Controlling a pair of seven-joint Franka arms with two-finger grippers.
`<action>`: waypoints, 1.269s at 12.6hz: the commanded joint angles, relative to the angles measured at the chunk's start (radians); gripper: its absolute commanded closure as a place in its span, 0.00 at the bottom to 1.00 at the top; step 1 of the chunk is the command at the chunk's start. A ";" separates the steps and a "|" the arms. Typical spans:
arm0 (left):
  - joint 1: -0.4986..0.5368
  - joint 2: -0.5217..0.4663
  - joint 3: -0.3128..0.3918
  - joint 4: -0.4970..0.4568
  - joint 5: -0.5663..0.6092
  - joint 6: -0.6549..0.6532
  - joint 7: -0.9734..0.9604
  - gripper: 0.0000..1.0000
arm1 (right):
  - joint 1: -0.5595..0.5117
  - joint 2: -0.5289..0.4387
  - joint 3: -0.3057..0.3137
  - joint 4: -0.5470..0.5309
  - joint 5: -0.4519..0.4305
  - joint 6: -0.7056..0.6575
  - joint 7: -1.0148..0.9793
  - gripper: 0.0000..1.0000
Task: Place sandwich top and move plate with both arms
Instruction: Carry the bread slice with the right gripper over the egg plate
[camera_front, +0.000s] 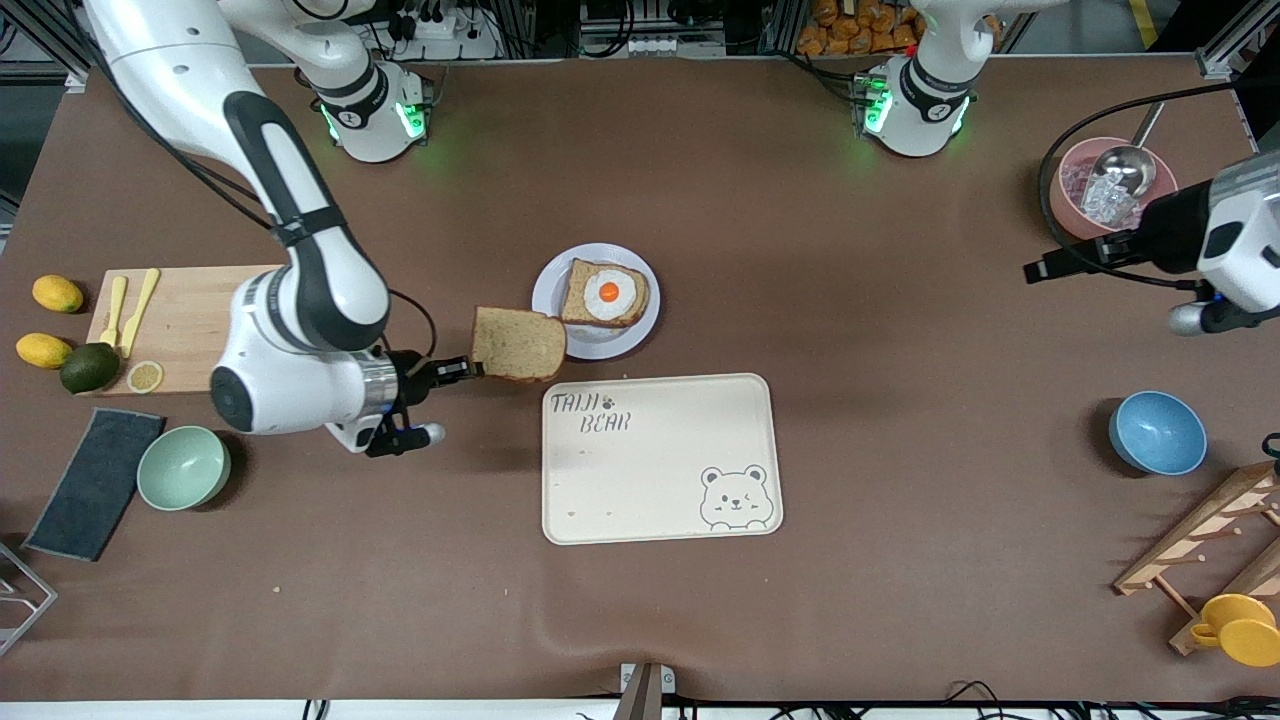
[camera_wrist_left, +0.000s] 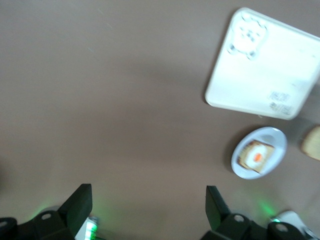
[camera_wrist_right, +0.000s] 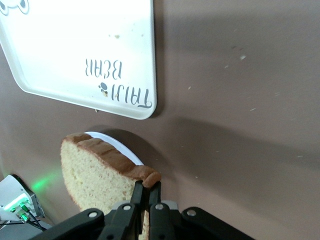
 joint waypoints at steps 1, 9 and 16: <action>0.004 -0.018 -0.003 -0.103 -0.107 0.051 0.015 0.00 | 0.053 -0.019 -0.012 -0.076 0.059 0.058 0.024 1.00; 0.004 -0.031 -0.071 -0.379 -0.352 0.262 0.186 0.00 | 0.144 -0.126 0.011 -0.298 0.166 0.208 0.010 1.00; -0.019 0.029 -0.140 -0.601 -0.742 0.485 0.717 0.00 | 0.244 -0.131 0.010 -0.360 0.237 0.349 0.009 1.00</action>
